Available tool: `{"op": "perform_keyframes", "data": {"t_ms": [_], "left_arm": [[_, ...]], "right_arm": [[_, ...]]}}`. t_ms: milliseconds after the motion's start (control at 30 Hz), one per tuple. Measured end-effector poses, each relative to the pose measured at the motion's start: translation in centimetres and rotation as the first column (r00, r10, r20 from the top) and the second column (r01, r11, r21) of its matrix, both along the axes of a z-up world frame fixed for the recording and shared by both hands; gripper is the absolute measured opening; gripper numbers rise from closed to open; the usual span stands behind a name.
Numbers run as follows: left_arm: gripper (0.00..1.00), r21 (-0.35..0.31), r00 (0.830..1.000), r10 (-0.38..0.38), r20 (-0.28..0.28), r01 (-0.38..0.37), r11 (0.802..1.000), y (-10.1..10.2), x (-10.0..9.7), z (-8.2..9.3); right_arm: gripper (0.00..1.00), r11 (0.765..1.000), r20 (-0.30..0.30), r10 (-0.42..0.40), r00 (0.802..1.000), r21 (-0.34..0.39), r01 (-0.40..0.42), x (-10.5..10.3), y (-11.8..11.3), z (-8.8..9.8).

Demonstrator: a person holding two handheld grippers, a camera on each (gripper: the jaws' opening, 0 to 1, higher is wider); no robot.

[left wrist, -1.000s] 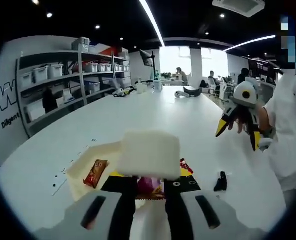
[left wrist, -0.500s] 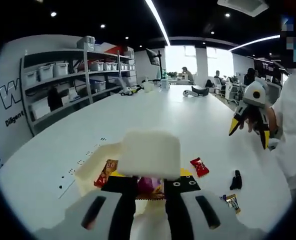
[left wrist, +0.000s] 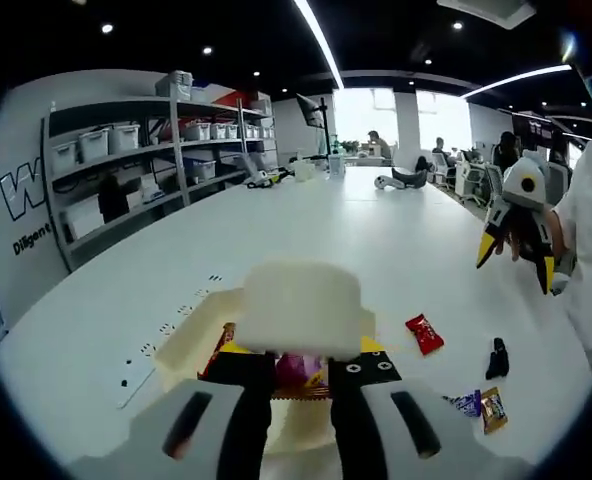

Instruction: Place the target food into the container with the food tongs after gripping and lifting it, then release it inside without dropping or visibly crushing the food.

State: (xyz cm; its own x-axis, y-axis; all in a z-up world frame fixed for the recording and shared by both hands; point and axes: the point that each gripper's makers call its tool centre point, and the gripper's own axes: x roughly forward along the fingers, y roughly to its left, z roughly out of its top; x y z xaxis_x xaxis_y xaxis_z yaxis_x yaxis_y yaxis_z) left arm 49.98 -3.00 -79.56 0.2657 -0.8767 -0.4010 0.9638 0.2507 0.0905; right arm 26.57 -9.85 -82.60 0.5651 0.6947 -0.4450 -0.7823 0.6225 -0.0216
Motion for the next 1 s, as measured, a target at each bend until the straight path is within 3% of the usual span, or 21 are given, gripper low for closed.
{"op": "perform_keyframes", "data": {"t_ms": [1000], "left_arm": [[0.19,0.064,1.0,0.024,0.013,-0.025,0.998,-0.3,2.6,-3.1]], "right_arm": [[0.66,1.0,-0.017,-0.013,1.0,0.001,0.013,-0.1,-0.6,-0.7]]}}
